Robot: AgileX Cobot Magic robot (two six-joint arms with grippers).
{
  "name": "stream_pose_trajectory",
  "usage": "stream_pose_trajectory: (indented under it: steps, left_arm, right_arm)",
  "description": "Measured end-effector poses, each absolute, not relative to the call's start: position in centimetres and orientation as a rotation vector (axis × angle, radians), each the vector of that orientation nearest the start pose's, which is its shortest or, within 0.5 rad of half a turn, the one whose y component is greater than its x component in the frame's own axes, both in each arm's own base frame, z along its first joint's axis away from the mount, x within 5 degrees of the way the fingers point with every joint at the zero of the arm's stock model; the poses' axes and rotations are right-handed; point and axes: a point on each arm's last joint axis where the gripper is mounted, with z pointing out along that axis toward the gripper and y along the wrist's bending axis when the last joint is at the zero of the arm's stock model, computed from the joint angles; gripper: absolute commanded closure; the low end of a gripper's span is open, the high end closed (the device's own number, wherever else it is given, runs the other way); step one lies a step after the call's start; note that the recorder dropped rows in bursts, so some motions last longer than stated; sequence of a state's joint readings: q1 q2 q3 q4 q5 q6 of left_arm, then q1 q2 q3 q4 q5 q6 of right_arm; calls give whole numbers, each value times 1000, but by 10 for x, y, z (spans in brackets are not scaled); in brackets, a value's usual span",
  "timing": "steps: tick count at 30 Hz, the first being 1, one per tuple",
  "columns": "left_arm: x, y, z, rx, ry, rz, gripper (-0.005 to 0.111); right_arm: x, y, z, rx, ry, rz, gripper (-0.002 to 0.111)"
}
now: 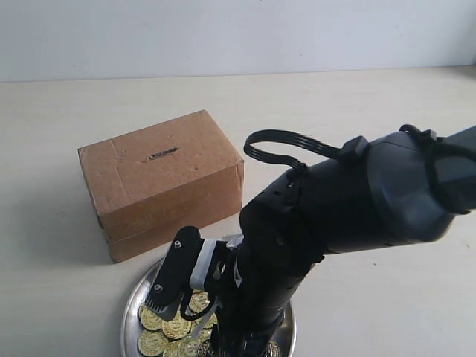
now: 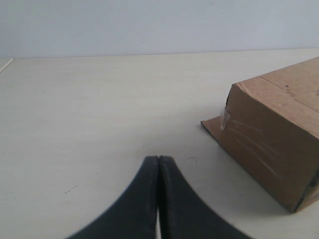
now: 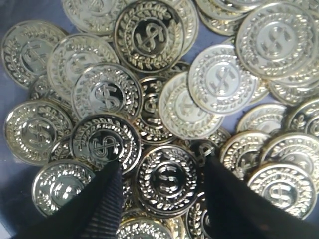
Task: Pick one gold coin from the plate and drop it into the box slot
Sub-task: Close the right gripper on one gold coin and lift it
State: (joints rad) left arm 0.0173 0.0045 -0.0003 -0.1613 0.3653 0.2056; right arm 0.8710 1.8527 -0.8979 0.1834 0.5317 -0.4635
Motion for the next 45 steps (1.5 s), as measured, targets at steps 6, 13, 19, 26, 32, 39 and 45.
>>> stream_pose_trajectory:
  steps: [6,13,19,26,32,39,45]
  left_arm:
    - [53,-4,181,75,1847,-3,107]
    - [53,-4,181,75,1847,-3,107]
    - [53,-4,181,75,1847,-3,107]
    - [53,-4,181,75,1847,-3,107]
    - [53,-4,181,75,1847,-3,107]
    - [53,-4,181,75,1847,-3,107]
    - [53,-4,181,75,1847,-3,107]
  right_arm:
    - [195,245,114,-1665,2486,209,60]
    - [195,245,114,-1660,2487,213,68]
    - [195,245,114,-1660,2487,213,76]
    - [195,245,115,-1655,2481,214,84]
    - [196,245,117,-1655,2466,211,84]
    - [196,245,135,-1636,2408,222,84]
    - [196,247,157,-1646,2403,242,84]
